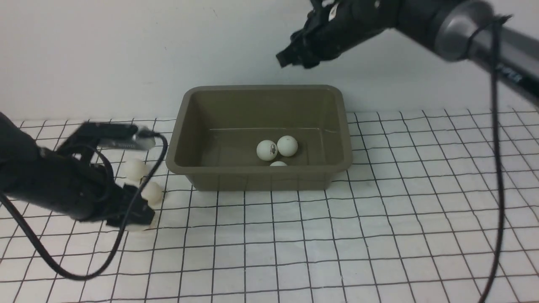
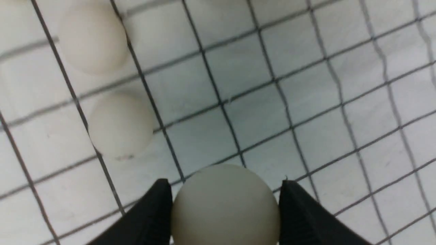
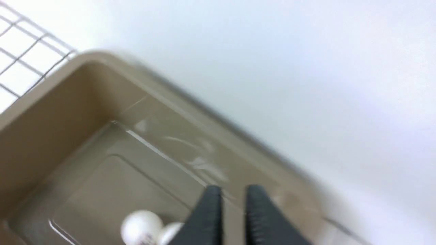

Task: Put the table tennis balls into the box on the white checkered tablecloth.
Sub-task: 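Reach for and grasp a ping pong ball on the table beside the basket, then drop the ball into the bin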

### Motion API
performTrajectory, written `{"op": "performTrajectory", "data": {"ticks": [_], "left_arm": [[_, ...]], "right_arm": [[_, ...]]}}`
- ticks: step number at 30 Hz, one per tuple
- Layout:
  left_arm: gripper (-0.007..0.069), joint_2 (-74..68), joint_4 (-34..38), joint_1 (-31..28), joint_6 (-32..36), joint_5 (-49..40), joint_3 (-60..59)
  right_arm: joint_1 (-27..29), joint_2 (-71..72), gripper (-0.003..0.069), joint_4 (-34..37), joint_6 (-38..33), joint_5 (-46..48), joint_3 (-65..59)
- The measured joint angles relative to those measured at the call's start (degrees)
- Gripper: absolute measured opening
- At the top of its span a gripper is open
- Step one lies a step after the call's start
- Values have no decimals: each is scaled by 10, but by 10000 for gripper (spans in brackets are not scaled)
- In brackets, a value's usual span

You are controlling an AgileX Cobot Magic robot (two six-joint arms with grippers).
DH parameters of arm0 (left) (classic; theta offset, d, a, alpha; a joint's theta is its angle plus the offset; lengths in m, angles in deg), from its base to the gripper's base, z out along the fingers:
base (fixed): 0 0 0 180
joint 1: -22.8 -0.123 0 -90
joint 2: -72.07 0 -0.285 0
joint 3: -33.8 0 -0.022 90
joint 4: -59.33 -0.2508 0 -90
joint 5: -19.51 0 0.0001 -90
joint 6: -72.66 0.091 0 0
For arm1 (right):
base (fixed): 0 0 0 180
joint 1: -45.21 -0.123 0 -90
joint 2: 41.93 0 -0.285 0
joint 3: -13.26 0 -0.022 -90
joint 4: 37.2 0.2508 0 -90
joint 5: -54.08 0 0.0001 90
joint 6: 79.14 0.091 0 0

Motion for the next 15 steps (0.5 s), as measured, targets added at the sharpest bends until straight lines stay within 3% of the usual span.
{"op": "performTrajectory", "data": {"ticks": [2, 5, 11, 15], "left_arm": [[349, 5, -1, 1, -7, -7, 43], [349, -18, -10, 18, -11, -13, 114], [349, -132, -39, 85, -23, -11, 231], [349, -231, -74, 123, -23, -7, 312]], "right_arm": [[0, 37, 27, -29, 0, 32, 1], [0, 89, -10, -70, 0, 91, 1], [0, 178, -14, -86, -4, 184, 1], [0, 251, -15, -42, -29, 223, -11]]}}
